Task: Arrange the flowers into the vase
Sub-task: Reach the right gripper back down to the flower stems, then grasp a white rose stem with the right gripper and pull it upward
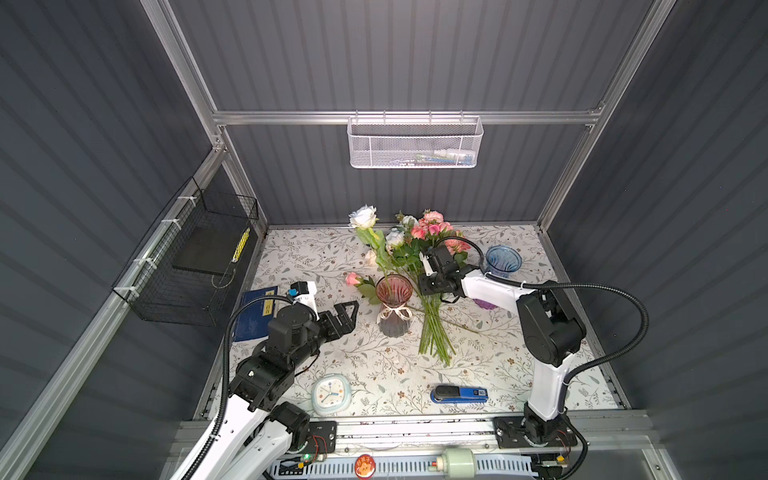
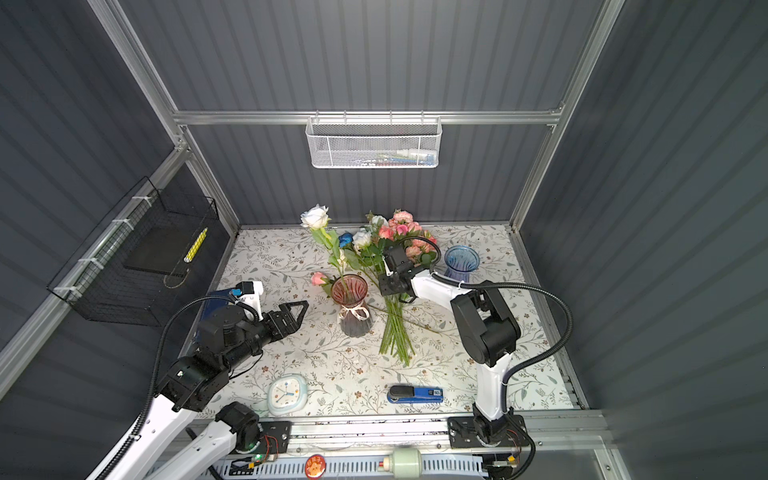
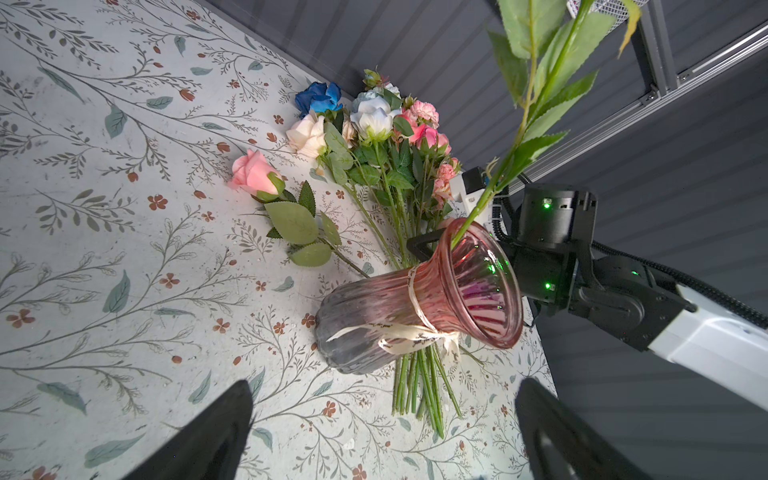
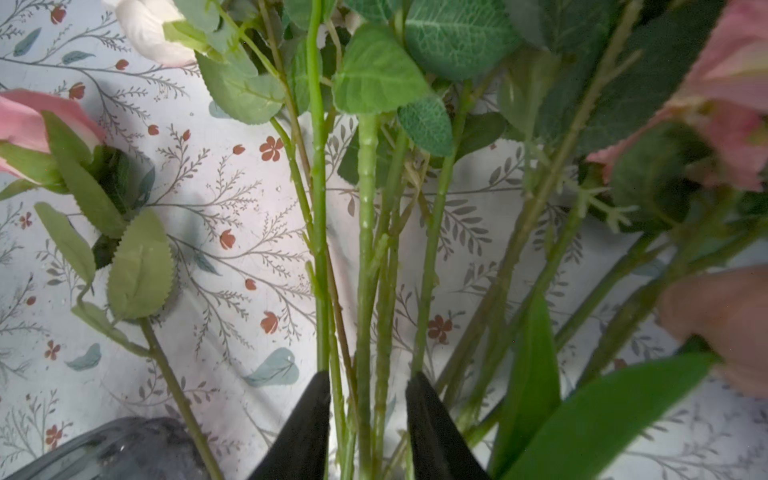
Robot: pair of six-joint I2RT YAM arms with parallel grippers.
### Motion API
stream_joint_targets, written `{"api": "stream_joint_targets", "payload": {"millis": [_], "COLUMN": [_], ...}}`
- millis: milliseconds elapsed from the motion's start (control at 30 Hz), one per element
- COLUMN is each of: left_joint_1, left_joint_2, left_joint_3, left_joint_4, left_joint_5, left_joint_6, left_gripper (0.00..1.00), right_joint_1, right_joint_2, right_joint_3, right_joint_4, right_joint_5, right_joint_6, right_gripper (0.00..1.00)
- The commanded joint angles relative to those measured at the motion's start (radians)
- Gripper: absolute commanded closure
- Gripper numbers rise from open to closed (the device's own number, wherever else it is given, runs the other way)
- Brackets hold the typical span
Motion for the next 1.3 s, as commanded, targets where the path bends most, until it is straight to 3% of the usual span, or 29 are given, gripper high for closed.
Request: {"api": "stream_joint_targets", "payload": {"millis": [0,233,500,933,1267], "left_joint_1": [-0.003,-0.004,-0.003,-0.004,-0.003], "left_joint_2": [0.000,0.005,0.022,0.046,0.057], "left_joint_3": [-0.008,-0.009,-0.018,-0.002,0.021], "left_joint_4": [-0.025,-0.027,-0.014,0.004,0.015], "left_joint_5": [-0.001,-0.006,-0.003,0.002,0.011], "left_joint_6": [0.002,0.002,-0.003,-0.005,-0.002], "left_gripper": [0.00,0.00,0.00,0.00,0.00], "right_joint_1": [-0.005,-0.005,-0.006,-0.003,0.039], "right_joint_2": [0.025,0.040,-0.078,-0.343,-0.567], "right_joint_3": [0.031,0.025,-0.139,-0.483,-0.678], "right_joint_4": [-0.004,0.032,0.246,0.697,0.806], "right_joint_5": [-0.001,-0.025,0.011,0.054,0.128], "right_joint_6": [-0.029,-0.038,-0.063,-0.077,-0.110], "right_gripper": [0.70,0.84,0.99,1.00,1.00]}}
